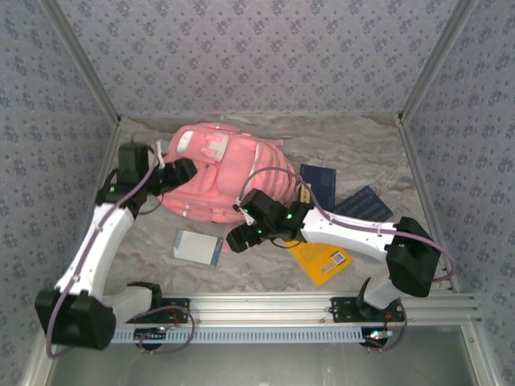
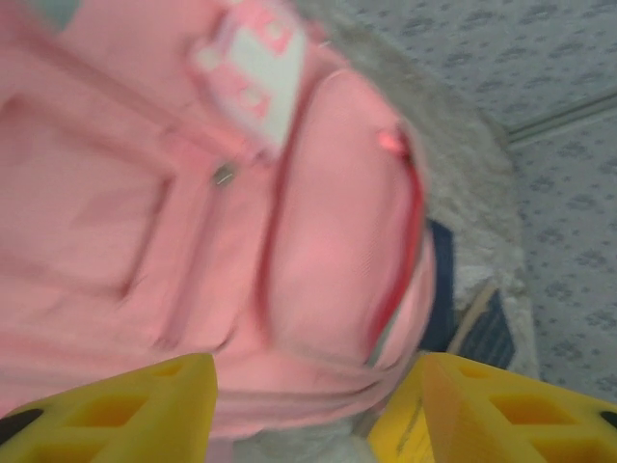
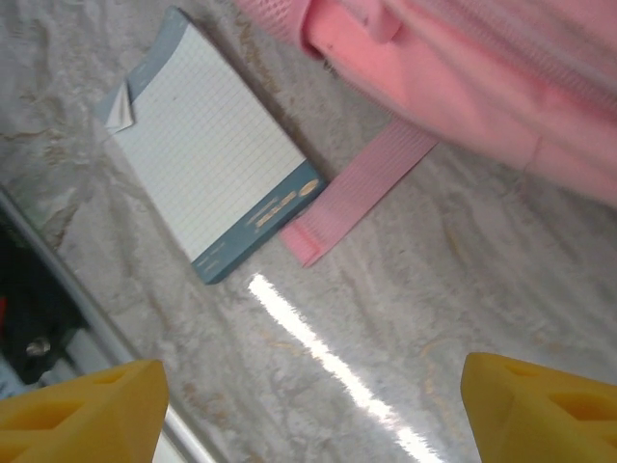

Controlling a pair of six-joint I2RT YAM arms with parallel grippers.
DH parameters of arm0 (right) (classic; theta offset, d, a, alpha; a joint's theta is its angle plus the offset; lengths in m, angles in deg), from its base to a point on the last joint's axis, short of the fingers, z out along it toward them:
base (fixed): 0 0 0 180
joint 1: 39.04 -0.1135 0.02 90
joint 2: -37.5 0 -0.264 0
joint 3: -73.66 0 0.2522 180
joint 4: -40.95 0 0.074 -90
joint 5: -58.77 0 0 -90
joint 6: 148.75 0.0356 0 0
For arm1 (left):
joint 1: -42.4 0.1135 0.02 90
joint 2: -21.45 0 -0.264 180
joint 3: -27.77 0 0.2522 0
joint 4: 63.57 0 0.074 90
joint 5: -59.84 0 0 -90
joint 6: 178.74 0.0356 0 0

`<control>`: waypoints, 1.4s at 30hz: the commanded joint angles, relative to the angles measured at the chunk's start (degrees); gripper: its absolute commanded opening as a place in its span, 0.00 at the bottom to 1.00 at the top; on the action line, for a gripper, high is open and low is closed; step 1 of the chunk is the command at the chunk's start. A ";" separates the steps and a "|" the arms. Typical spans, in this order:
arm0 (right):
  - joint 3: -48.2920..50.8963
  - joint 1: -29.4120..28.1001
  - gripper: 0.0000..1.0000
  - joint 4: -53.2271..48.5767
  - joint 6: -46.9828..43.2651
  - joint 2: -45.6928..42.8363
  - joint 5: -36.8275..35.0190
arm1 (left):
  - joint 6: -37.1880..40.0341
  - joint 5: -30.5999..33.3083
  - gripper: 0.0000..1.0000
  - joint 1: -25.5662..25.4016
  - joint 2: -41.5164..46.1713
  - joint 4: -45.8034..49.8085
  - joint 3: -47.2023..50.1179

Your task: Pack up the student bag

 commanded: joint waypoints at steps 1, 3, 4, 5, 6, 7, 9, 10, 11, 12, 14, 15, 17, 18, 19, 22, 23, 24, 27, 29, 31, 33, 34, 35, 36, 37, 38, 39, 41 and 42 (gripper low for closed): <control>2.61 -0.60 0.82 5.13 5.96 -0.82 4.18 | -3.41 8.50 0.61 2.31 1.04 6.80 8.31; 3.46 -0.68 0.83 5.02 7.16 -0.36 5.57 | -3.60 8.90 0.62 4.57 1.20 9.04 11.80; 3.88 -0.64 0.83 4.93 7.44 -0.04 6.42 | -4.22 8.56 0.62 5.55 1.26 9.44 13.25; 4.20 -0.65 0.84 5.07 7.57 0.34 6.85 | -5.00 8.15 0.62 6.51 1.44 9.50 14.91; 4.60 -0.73 0.84 5.31 7.55 0.63 7.49 | -5.61 7.83 0.62 7.03 1.71 9.10 16.37; 4.98 -0.92 0.84 5.65 7.62 0.81 8.04 | -6.00 7.78 0.62 7.30 2.02 8.64 17.46; 6.00 -1.08 0.84 6.89 7.77 1.38 9.63 | -6.69 7.56 0.63 7.31 2.34 7.30 19.89; 6.28 -1.17 0.84 7.33 7.74 1.50 10.15 | -6.74 7.52 0.63 7.31 2.33 6.63 20.83; 6.66 -1.41 0.85 7.87 7.75 1.69 10.51 | -6.92 7.59 0.63 7.31 2.06 5.76 21.88; 6.91 -1.63 0.85 8.10 7.77 1.93 10.60 | -6.85 7.54 0.63 7.31 1.50 4.81 22.94; 7.51 -1.77 0.85 8.44 7.77 2.29 11.07 | -6.85 7.51 0.63 7.31 -0.04 3.46 24.26; 7.77 -1.77 0.85 8.46 7.73 2.42 11.10 | -6.97 7.03 0.63 7.31 -1.14 2.65 24.67; 8.37 -1.82 0.85 8.21 7.85 2.59 11.09 | -7.47 6.73 0.62 7.22 -2.89 1.34 25.61; 8.77 -1.71 0.86 8.24 8.04 2.72 11.47 | -7.50 6.85 0.62 7.17 -3.63 0.88 26.01; 9.12 -1.62 0.86 8.27 8.25 2.79 11.78 | -7.43 7.06 0.62 7.21 -4.18 0.84 26.25; 10.15 -1.37 0.86 9.68 8.94 3.19 12.88 | -7.11 8.50 0.62 6.54 -4.52 1.12 26.57; 10.53 -1.31 0.86 10.23 9.05 3.41 13.18 | -7.18 8.87 0.62 6.08 -4.28 1.04 26.74; 10.84 -1.11 0.86 10.80 9.06 3.66 13.69 | -7.31 9.01 0.62 5.46 -4.06 0.87 26.91; 12.14 -0.15 0.86 13.33 11.53 4.06 15.95 | -8.19 8.12 0.62 3.27 -4.27 0.21 27.50; 13.28 1.00 0.86 15.96 13.22 4.56 18.06 | -9.41 6.20 0.62 1.65 -4.75 -1.18 28.59; 14.31 2.72 0.86 18.40 15.68 5.30 19.78 | -11.04 3.82 0.61 0.02 -5.12 -2.55 29.90; 16.04 4.65 0.86 22.58 19.22 6.26 22.15 | -12.80 1.82 0.59 -1.86 -4.68 -3.80 31.19; 17.06 5.45 0.86 24.67 20.87 6.72 23.29 | -13.42 1.24 0.58 -2.70 -4.24 -4.03 31.62; 18.10 6.34 0.86 28.07 22.78 7.14 24.91 | -14.28 0.73 0.57 -3.84 -3.43 -4.32 32.09; 19.20 7.11 0.86 31.28 24.72 7.71 26.45 | -14.97 0.34 0.56 -5.12 -2.53 -4.65 32.48; 20.05 7.68 0.86 33.82 26.29 8.23 27.31 | -15.57 0.14 0.54 -6.33 -1.56 -4.84 32.61; 20.95 8.21 0.85 36.73 28.04 8.84 28.36 | -16.24 -0.07 0.53 -7.54 -0.52 -5.01 32.79; 21.47 8.52 0.85 39.30 29.60 9.48 29.41 | -16.74 0.07 0.53 -8.95 0.35 -5.20 32.94; 22.02 8.85 0.85 42.10 31.44 10.80 30.23 | -17.11 0.36 0.52 -10.88 1.56 -5.48 33.07; 22.00 8.86 0.84 42.78 31.93 11.31 30.39 | -17.19 0.44 0.51 -11.46 1.79 -5.27 33.14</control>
